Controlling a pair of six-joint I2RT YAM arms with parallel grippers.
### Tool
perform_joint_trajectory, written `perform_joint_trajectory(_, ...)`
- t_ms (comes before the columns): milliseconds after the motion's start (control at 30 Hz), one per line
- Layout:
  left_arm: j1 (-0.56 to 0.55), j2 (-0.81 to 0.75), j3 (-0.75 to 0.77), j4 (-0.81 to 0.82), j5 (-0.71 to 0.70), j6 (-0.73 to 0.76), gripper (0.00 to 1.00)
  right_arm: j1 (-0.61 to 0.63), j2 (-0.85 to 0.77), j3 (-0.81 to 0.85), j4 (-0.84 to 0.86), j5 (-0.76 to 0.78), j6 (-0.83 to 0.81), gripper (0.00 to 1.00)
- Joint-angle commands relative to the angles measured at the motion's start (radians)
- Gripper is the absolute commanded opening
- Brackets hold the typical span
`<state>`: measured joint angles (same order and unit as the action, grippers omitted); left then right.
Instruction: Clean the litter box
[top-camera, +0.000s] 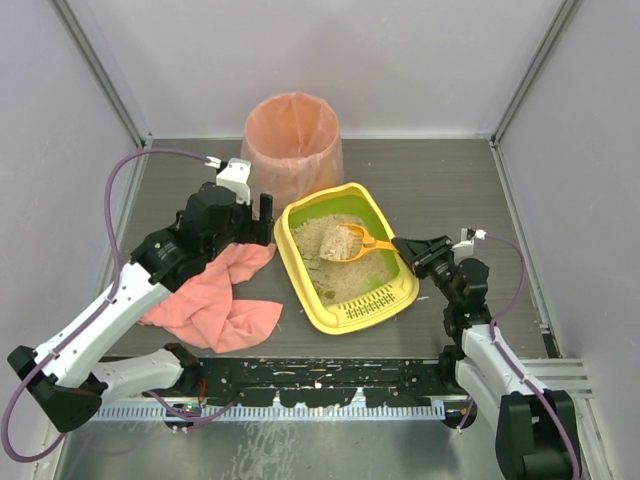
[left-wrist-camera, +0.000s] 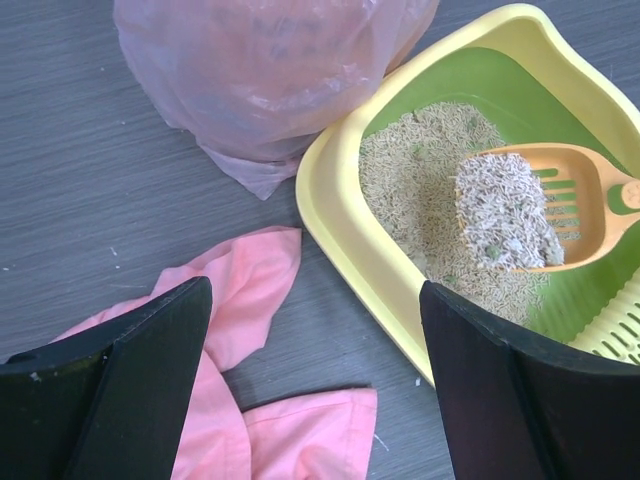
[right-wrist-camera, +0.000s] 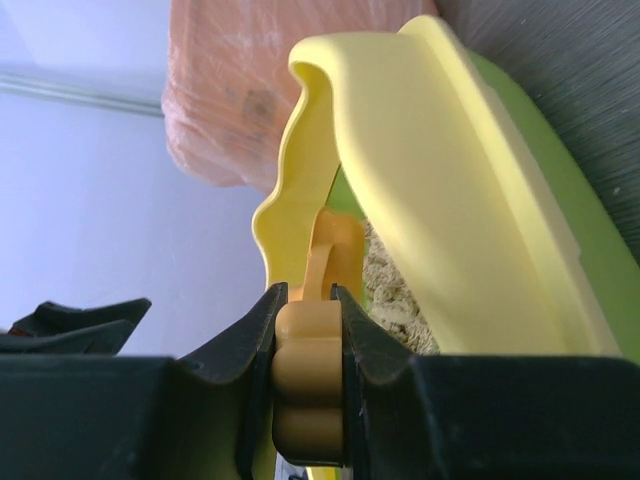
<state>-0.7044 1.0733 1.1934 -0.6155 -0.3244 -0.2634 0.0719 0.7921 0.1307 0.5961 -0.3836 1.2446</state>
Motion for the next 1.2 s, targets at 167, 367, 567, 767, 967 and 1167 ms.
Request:
perform_joint_trajectory(167,0.008,-0.114,-0.038,0.061,-0.063,0.072,0.91,-0.063,-0.043,0.01,0.123,-0.137,0.022,0.01)
perform_joint_trajectory(367,0.006,-0.121,-0.051,0.062,-0.069,0.07,0.92,-0.094,-0.008,-0.014,0.187,-0.175,0.064,0.01)
perform_joint_trajectory(567,0.007,-0.115,-0.046,0.055,-0.063,0.067,0.93,-0.184,-0.001,-0.045,0.235,-0.192,0.132,0.01)
perform_joint_trajectory(767,0.007,-0.118,-0.047,0.051,-0.067,0.066,0.94,-0.215,0.0,-0.047,0.25,-0.216,0.142,0.0)
perform_joint_trajectory(967,0.006,-0.119,-0.047,0.048,-0.064,0.065,0.95,-0.207,-0.015,-0.04,0.225,-0.22,0.118,0.01)
perform_joint_trajectory(1167,0.008,-0.118,-0.048,0.047,-0.06,0.062,0.95,-0.202,0.008,-0.042,0.267,-0.238,0.133,0.0)
